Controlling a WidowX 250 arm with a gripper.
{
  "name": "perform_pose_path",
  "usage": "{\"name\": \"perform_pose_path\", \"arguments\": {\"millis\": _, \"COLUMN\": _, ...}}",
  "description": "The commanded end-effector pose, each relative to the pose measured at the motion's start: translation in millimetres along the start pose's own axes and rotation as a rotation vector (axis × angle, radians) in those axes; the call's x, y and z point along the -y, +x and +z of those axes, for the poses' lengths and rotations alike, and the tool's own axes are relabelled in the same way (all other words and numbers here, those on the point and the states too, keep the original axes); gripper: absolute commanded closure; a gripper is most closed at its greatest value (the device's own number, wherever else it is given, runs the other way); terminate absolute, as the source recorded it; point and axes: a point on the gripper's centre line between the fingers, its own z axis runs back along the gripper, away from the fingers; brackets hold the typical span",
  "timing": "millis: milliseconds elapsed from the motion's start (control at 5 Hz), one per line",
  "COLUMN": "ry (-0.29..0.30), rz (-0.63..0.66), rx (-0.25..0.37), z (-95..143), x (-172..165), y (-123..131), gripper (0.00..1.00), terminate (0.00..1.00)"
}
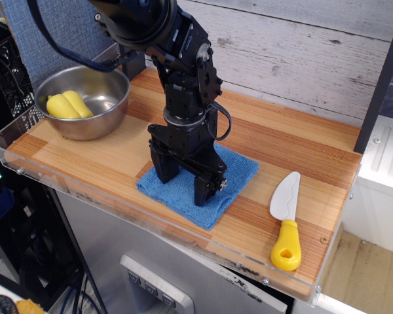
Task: Slide blue cloth to left of knife.
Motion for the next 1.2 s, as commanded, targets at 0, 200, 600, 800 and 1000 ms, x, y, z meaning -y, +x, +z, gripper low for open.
{"name": "perform_pose_path", "arguments": {"millis": 0, "ry": -0.036, "rz": 0.003, "rx": -0.108, "z": 1, "x": 6, "y": -3, "gripper": 0.0, "terminate": 0.0}}
{"name": "perform_pose_path", "arguments": {"millis": 200, "ry": -0.046, "rz": 0.026, "rx": -0.014, "z": 35, "x": 1, "y": 37, "gripper": 0.0, "terminate": 0.0}}
{"name": "perform_pose_path", "arguments": {"millis": 600, "ry": -0.014, "rz": 0.094, "rx": 0.15, "z": 110, "x": -16, "y": 51, "gripper": 0.0, "terminate": 0.0}}
{"name": "perform_pose_path", "arguments": {"millis": 800, "ry": 0.036, "rz": 0.113, "rx": 0.203, "z": 137, "x": -19, "y": 32, "gripper": 0.0, "terminate": 0.0}}
{"name": "perform_pose_path", "arguments": {"millis": 1000, "ry": 0.053, "rz": 0.119, "rx": 0.218, "z": 156, "x": -18, "y": 19, "gripper": 0.0, "terminate": 0.0}}
